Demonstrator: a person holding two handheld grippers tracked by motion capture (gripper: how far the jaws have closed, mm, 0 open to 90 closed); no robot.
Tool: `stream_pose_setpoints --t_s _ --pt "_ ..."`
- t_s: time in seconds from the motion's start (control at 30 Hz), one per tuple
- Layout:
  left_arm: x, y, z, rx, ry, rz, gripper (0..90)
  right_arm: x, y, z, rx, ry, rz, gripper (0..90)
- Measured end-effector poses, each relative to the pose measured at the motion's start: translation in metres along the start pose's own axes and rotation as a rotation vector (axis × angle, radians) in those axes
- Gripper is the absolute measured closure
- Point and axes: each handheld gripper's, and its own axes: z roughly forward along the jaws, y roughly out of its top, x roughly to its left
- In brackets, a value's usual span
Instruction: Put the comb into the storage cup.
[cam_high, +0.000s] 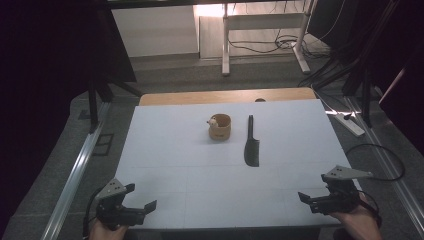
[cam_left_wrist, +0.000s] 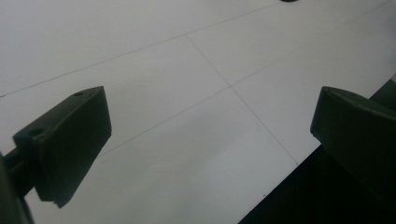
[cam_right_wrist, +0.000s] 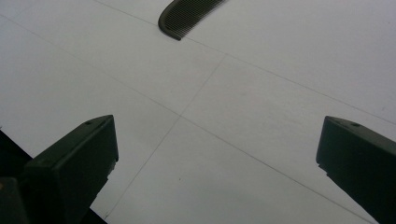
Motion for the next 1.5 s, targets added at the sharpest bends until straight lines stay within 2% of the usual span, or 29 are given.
stream_pose_setpoints --t_s 0.17,0.3,0.83,1.0,1.5 --pt "0.001 0.000 0.000 -0.001 -0.007 -0.004 0.0 0.000 0.004 0.003 0.002 0.015 -0.013 0.0" --pt "0.001 0.000 0.000 0.000 -0.012 -0.001 0.0 -0.001 0.008 0.005 -0.003 0.031 -0.006 0.0" --pt "0.001 0.000 0.001 0.012 -0.012 0.002 0.3 -0.003 0.026 0.011 -0.006 0.045 -0.013 0.0" --pt "0.000 0.000 0.003 0.020 -0.013 0.010 0.6 -0.003 0.033 0.016 0.027 0.074 -0.032 0.0" --pt "0.000 0.001 0.003 0.029 -0.017 0.013 0.8 -0.003 0.048 0.027 0.015 0.078 -0.050 0.0"
